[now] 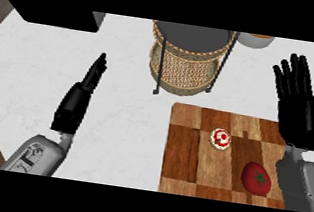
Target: Pick the cupcake from the cutting board and place it in the tiered basket
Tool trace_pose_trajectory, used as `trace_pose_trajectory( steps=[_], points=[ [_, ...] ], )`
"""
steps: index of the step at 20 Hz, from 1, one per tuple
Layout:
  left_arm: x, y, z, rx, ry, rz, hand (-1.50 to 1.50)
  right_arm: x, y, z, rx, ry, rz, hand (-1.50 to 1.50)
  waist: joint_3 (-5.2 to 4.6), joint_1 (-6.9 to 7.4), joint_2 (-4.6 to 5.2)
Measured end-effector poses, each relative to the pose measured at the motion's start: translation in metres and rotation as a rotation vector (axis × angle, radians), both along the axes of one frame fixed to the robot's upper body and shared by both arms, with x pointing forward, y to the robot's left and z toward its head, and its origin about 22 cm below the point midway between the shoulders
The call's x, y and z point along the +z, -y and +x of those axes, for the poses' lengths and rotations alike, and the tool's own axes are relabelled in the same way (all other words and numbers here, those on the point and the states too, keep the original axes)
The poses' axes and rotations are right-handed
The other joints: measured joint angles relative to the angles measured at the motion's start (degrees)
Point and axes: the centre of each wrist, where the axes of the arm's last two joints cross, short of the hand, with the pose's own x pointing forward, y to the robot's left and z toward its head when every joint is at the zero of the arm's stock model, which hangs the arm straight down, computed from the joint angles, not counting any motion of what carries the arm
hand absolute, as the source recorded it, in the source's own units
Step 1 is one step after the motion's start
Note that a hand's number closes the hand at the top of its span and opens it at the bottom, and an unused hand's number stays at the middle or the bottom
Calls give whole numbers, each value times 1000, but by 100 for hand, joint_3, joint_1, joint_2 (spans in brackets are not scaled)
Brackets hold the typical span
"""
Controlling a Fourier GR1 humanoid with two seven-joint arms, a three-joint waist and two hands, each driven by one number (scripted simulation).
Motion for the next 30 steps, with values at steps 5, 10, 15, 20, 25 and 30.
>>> trace_pose_trajectory(
  steps=[5, 10, 15, 20, 25, 30],
  points=[
    [2, -11, -1, -3, -120, -63, 0, 2, 13, -7, 207, 148, -60, 150, 83, -65, 28],
    [-1, -18, -2, -27, -271, -150, 0, -30, 51, -22, 17, 148, -97, -150, 103, -106, 62],
    [4, -26, -1, -48, -336, -182, 0, -68, 61, -43, 61, 247, -185, -150, 110, -82, 48],
    [3, -33, -6, -40, -364, -188, 0, -52, 79, -67, 126, 271, -440, -150, 99, -146, 14],
    [5, -38, -6, -21, -372, -196, 0, -22, 86, -90, 70, 219, -736, -150, 83, -247, -17],
    [8, -41, -8, -19, -370, -195, 0, 14, 74, -113, -10, 134, -991, -150, 73, -284, -28]
  ],
)
